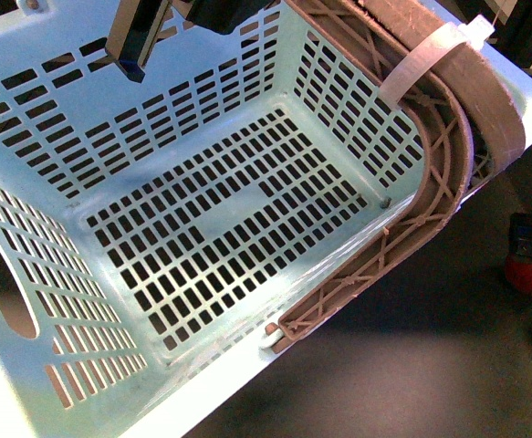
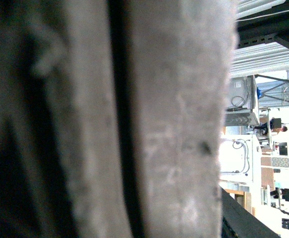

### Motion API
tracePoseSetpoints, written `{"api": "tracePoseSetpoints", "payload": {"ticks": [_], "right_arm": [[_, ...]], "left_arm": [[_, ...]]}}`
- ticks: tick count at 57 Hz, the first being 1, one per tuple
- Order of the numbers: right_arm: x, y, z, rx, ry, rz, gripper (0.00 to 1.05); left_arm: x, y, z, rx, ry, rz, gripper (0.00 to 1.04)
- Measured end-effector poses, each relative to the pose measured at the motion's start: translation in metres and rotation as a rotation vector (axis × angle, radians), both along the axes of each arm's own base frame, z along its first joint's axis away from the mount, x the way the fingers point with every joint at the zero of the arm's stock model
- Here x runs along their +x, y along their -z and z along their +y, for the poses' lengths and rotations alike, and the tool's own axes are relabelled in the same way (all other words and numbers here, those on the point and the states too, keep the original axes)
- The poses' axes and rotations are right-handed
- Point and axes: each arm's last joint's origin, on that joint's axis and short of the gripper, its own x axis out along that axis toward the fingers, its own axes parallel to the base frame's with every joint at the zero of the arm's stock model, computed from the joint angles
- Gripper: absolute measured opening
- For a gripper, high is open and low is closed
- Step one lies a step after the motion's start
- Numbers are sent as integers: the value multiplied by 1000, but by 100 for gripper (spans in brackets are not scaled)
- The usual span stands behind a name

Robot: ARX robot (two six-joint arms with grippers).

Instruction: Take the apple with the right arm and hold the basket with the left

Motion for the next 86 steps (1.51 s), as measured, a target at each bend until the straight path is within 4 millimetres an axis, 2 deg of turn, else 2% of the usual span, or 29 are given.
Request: {"api": "tracePoseSetpoints", "payload": {"ticks": [9, 19, 30, 38, 42, 52, 55, 63, 66, 72, 73, 77, 86], "right_arm": [[2, 8, 2, 3, 3, 14, 96], [0, 11, 4, 6, 6, 23, 80], [-6, 8, 5, 17, 2, 20, 79], [-16, -4, 6, 20, -18, -4, 79], [-22, -25, 6, 17, -47, -57, 79], [-44, -124, 15, 37, -148, -302, 79], [-50, -139, 18, 42, -164, -339, 79], [-81, -210, 42, 74, -240, -518, 79], [-88, -228, 50, 84, -259, -567, 79], [-99, -255, 67, 95, -294, -646, 79], [-106, -265, 78, 109, -316, -680, 79], [-112, -275, 96, 135, -352, -715, 79], [-116, -276, 131, 176, -394, -722, 79]], "left_arm": [[0, 0, 0, 0, 0, 0, 31], [0, 0, 0, 0, 0, 0, 31], [0, 0, 0, 0, 0, 0, 31], [0, 0, 0, 0, 0, 0, 31], [0, 0, 0, 0, 0, 0, 31], [0, 0, 0, 0, 0, 0, 31], [0, 0, 0, 0, 0, 0, 31], [0, 0, 0, 0, 0, 0, 31], [0, 0, 0, 0, 0, 0, 31], [0, 0, 0, 0, 0, 0, 31], [0, 0, 0, 0, 0, 0, 31], [0, 0, 0, 0, 0, 0, 31], [0, 0, 0, 0, 0, 0, 31]]}}
